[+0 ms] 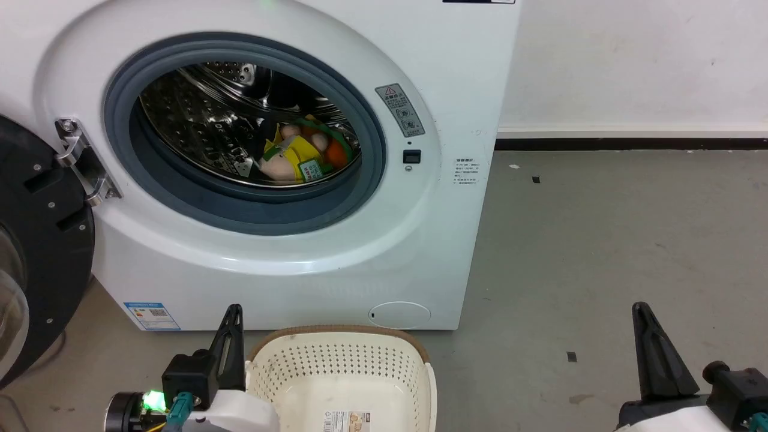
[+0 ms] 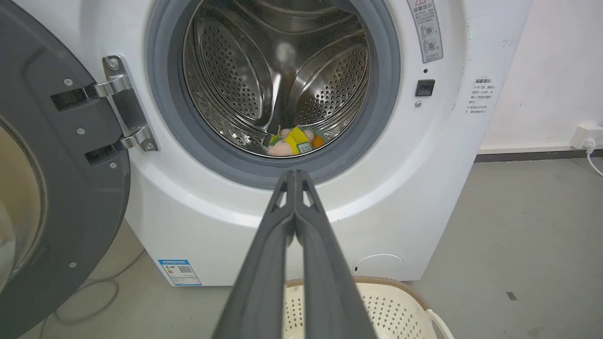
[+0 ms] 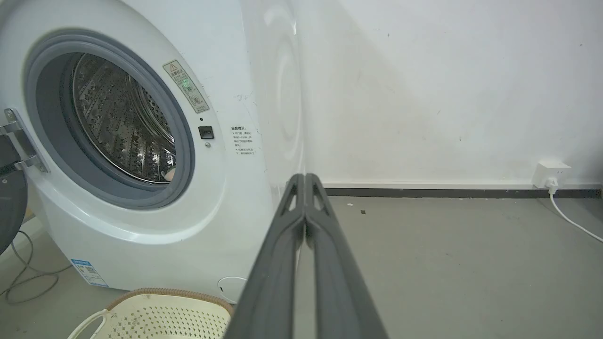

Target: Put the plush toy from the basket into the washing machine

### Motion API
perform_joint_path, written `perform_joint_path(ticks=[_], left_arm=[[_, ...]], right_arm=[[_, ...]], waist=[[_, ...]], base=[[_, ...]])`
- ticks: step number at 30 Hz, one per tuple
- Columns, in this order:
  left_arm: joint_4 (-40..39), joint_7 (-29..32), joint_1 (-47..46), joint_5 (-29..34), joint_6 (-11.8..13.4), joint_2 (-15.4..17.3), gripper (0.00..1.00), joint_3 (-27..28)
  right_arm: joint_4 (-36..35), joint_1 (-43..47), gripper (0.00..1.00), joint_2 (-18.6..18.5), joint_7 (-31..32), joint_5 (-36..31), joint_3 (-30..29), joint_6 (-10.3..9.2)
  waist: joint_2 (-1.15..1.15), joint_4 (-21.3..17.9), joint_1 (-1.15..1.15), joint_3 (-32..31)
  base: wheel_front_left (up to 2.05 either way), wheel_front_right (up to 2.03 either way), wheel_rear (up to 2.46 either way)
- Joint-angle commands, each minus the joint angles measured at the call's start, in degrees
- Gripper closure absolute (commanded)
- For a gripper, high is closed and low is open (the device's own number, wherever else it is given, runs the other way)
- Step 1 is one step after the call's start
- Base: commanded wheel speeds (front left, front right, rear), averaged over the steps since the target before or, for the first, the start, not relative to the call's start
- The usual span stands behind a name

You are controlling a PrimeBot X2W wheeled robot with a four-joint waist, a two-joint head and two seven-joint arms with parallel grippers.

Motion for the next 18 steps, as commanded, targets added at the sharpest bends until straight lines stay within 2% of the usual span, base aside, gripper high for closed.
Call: perform_joint_path(ticks=[1, 18], left_arm=[[-0.61, 0.47, 0.17, 0.51, -0.35, -0.32, 1.00, 0.29], [-2.10, 2.46, 0.27, 1.15, -1.14, -0.76, 1.00, 1.06]], right_arm=[[0.20, -0.96, 1.00, 0.00, 0.48, -0.72, 0.19, -0.01], [0.43, -1.75, 1.00, -0.01, 2.48, -1.84, 0.74, -0.02]], waist=[[0.00, -0.01, 0.00, 0.00], [0.00, -0.07, 0.00, -0.01]], base=[[0.00, 0.00, 0.00], [0.00, 0.00, 0.00]])
